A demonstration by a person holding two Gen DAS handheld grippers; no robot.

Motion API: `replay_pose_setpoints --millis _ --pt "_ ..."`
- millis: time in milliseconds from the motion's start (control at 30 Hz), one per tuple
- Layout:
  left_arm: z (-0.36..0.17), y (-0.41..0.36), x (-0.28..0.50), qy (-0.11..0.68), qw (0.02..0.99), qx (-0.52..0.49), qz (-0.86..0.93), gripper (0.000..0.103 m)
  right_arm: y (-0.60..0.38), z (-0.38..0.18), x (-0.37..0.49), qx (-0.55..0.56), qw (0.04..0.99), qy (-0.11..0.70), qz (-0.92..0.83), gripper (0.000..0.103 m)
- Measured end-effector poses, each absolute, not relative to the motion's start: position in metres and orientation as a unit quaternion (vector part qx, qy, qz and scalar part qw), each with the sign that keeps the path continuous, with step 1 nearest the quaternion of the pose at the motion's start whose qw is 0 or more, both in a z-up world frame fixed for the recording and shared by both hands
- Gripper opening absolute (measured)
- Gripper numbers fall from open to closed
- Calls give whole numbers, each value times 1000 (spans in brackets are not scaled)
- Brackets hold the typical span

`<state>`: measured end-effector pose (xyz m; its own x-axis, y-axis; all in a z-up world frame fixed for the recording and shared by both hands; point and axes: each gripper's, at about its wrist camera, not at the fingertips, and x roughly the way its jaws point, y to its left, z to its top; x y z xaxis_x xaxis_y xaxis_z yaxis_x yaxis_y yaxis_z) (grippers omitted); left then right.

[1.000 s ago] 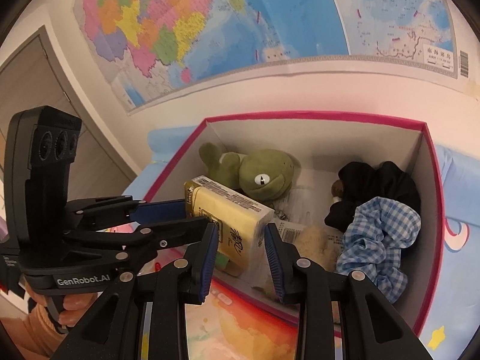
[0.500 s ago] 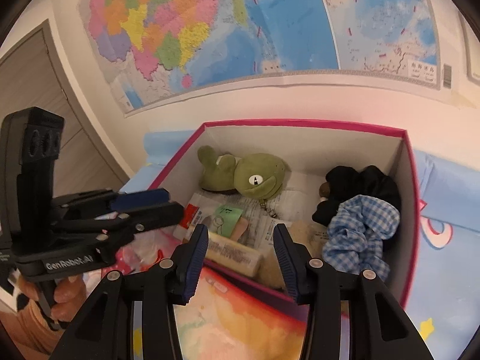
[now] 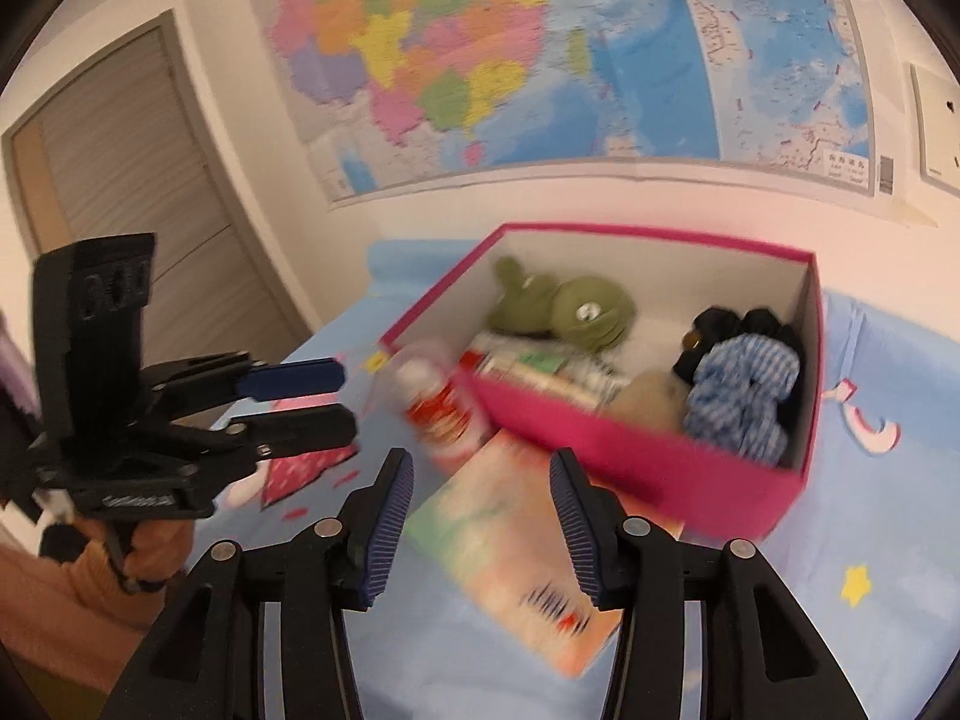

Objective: Organize soft objects
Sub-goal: 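Lower the yellow tissue pack into the box and open the right gripper, then move the right gripper to the pink flower tissue pack and grasp it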

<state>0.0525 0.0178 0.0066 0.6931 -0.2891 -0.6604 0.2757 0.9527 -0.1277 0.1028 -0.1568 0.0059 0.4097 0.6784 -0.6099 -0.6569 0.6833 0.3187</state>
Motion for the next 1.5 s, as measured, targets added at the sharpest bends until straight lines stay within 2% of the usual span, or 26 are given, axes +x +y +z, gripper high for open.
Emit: replay_pose_setpoints --millis 533,667,933,1267,1367,1500 --pt "-55 -3 7 438 885 2 -162 50 -163 -58 4 -38 755 473 453 55" --pt "-60 -6 2 444 880 0 -167 50 -158 -63 -20 -67 732 481 477 63" --pt "-74 -11 1 466 866 -11 -183 50 -147 -76 -39 -118 735 483 462 63" --pt "-83 -5 1 484 853 -21 -195 50 -161 -78 1 -72 779 478 398 57" --pt "-83 -6 1 485 851 -21 -201 50 -166 -73 -2 -56 756 484 436 57" --pt "-85 -12 0 484 849 -13 -212 50 -160 -67 -27 -99 731 483 473 57"
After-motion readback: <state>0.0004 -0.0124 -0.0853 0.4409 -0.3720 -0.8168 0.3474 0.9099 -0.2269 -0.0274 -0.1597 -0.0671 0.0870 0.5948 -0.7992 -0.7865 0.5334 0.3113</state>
